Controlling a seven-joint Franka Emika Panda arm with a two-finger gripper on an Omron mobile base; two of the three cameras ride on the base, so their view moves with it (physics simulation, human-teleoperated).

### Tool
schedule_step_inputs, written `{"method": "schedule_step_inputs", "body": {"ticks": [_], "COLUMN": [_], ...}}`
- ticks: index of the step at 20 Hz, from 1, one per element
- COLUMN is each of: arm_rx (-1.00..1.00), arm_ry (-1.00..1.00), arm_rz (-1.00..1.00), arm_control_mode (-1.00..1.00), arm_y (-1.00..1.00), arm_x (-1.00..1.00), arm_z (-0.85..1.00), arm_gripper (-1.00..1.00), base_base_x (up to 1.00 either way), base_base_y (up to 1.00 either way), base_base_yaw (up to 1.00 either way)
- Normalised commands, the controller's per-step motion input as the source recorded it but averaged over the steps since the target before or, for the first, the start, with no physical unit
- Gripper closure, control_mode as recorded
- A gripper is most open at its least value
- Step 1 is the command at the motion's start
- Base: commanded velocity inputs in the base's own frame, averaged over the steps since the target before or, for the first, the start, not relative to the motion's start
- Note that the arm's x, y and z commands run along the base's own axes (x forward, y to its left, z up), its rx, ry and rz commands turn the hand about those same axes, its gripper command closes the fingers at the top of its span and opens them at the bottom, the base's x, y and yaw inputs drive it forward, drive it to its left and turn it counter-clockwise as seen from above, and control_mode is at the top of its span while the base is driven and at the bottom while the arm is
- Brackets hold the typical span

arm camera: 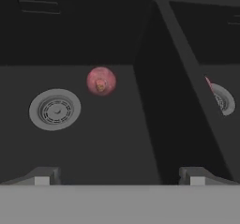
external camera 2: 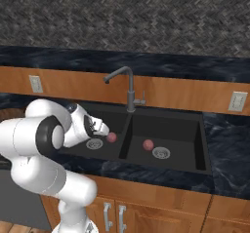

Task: Remove the onion and onion from the sink. Then move the bowl and cup from the counter to the sink for washing.

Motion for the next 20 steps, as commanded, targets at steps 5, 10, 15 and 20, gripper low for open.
{"method": "schedule_step_inputs", "body": {"ticks": [5,10,15,20], "arm_rx": [-0.03,-0.02,-0.01,0.00], "arm_ry": [0.00,0.00,0.00,0.00], "arm_rz": [0.09,0.03,0.04,0.02], "arm_control_mode": [-1.00,-1.00,-1.00,-1.00], "arm_y": [-0.02,-0.05,-0.04,0.00], "arm_x": [0.13,0.17,0.19,0.16], "arm_z": [-0.13,-0.09,-0.11,-0.14], "arm_gripper": [-1.00,-1.00,-1.00,-1.00], "base_base_x": [0.00,0.00,0.00,0.00], "base_base_y": [0.00,0.00,0.00,0.00], "base_base_yaw": [0.00,0.00,0.00,0.00]}}
